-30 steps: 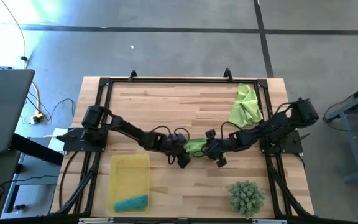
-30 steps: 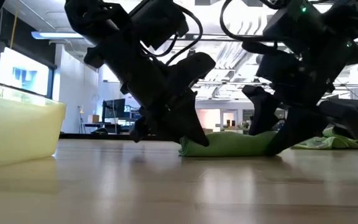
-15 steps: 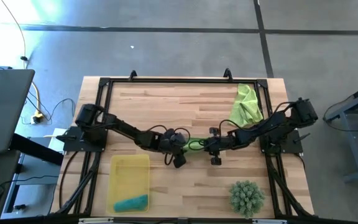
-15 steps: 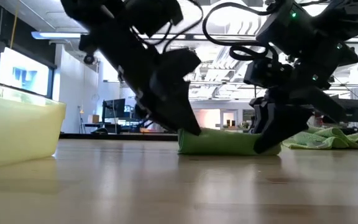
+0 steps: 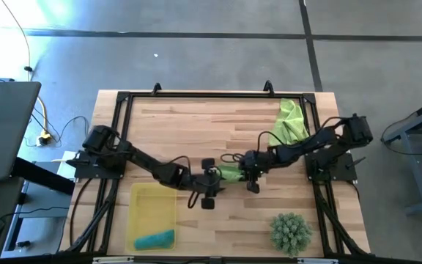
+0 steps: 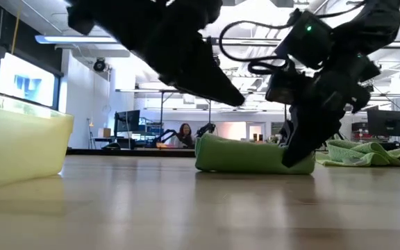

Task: Roll microfiber towels into tight, uniform cylinder then place into a basket
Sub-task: Roll the green microfiber towel

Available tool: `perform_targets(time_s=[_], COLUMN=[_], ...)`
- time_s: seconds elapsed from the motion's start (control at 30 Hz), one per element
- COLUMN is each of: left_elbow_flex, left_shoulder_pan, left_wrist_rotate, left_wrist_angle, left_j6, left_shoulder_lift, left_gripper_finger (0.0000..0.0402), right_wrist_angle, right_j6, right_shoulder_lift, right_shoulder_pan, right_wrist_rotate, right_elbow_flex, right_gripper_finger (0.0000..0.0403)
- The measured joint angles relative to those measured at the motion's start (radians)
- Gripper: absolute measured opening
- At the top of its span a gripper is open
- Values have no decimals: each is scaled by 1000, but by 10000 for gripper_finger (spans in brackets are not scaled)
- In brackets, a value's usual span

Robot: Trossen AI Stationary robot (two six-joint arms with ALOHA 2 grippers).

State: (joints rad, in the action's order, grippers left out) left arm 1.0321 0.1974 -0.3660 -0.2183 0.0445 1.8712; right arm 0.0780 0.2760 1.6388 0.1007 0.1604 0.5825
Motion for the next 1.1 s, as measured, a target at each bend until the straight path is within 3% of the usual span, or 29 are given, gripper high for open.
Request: perform_targets(time_s=[0.13,0.23,0.43,0.53,0.7,0.9,1.1], left_elbow_flex=[0,0,2,2,5,8,5], left_shoulder_pan=[-9,-31,-65,-82,-109,-125,-135], left_wrist_rotate=[-33,7,-10,32,179,240,269], left_wrist_angle=[-26,-23,-26,-18,18,101,98], left_j6=[-56,-55,-54,18,203,375,504], left_shoulder_lift=[38,78,140,148,148,145,146], left_gripper_finger=[145,145,145,145,145,145,145], right_wrist_angle=[5,9,8,9,6,-65,-146], right_j6=[61,84,85,52,-61,-206,-401], right_shoulder_lift=[4,7,8,8,-2,-122,-307], right_shoulder_pan=[-42,-59,-62,-61,-60,-62,-16], right_wrist_rotate=[154,229,232,227,221,210,86], right_elbow_flex=[-5,-8,-8,-8,-8,-15,-14], right_gripper_finger=[19,19,19,25,88,176,211])
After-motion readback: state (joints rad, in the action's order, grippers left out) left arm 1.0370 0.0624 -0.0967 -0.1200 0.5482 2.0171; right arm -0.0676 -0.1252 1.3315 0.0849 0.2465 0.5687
